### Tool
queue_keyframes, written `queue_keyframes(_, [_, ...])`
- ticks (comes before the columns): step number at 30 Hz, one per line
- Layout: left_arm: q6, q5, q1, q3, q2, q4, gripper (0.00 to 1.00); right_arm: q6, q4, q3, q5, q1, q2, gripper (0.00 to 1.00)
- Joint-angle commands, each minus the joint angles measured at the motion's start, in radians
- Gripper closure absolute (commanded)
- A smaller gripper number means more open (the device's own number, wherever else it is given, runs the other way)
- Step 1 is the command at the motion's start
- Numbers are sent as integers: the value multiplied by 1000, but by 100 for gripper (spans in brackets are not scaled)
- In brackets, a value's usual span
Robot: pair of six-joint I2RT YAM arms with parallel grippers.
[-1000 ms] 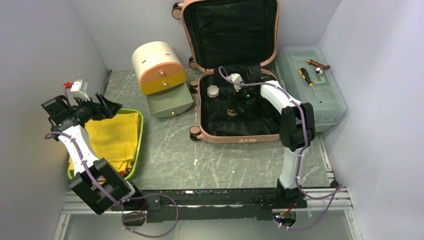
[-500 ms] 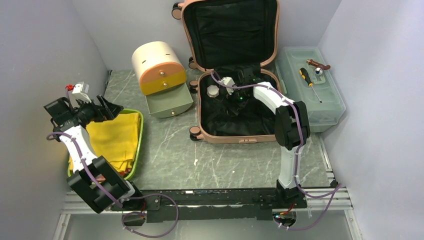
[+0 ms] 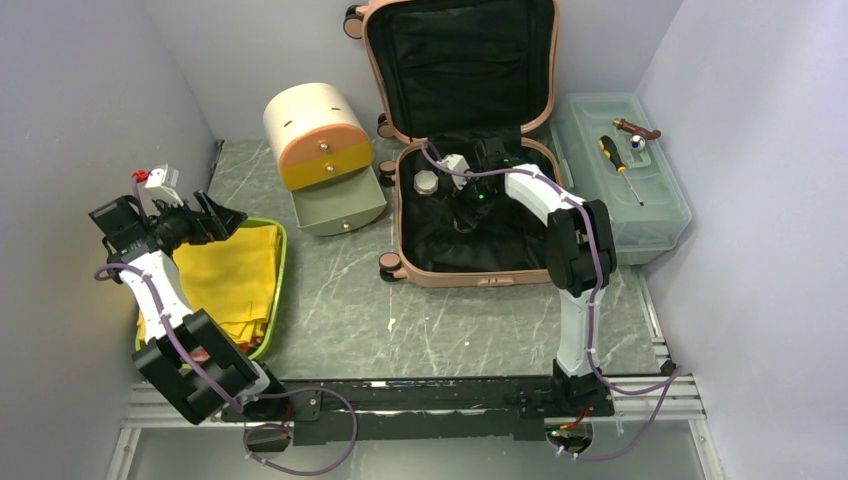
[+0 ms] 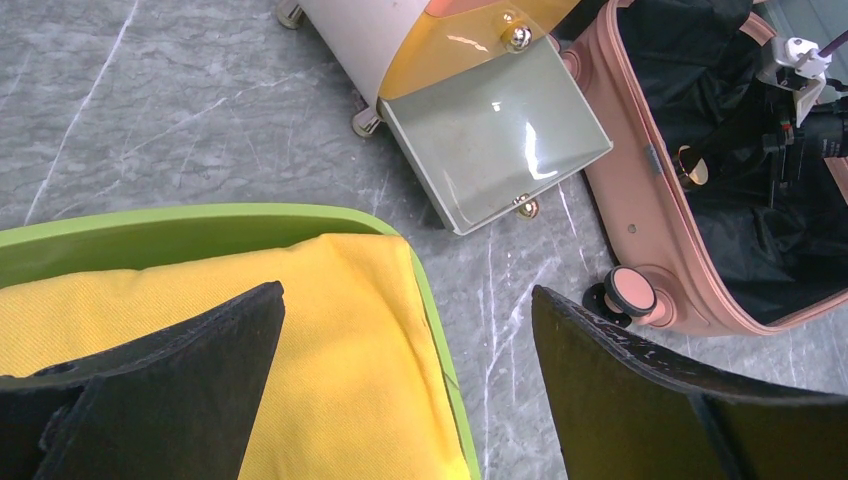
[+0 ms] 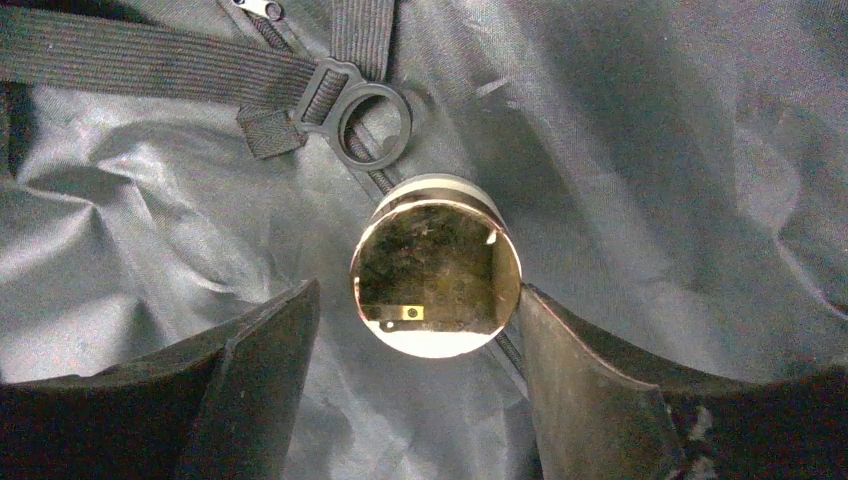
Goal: Open, take out, and arrange the luggage
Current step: Place the makeup in the drawer.
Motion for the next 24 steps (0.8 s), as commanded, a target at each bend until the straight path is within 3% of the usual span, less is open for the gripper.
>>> queue_keyframes(1, [-3,23,-1,-1,-4,34,1,18,49,27,18,4,7,30])
queue_keyframes(4, [-5,25,-3,-3,-3,35,1,20,62,19,15,5,0,41])
queue_keyframes(9, [-7,27,-2,-3,-2,38,1,14,48,30,17,6,-3,70])
queue_keyframes(19, [-18,32,-1,-6,2,47,1,40,7,86,-14,15,-160,74])
queue_keyframes(24, [-23,36,-2,-10,2,55,1,67,-62,235,-30,54,-164,75])
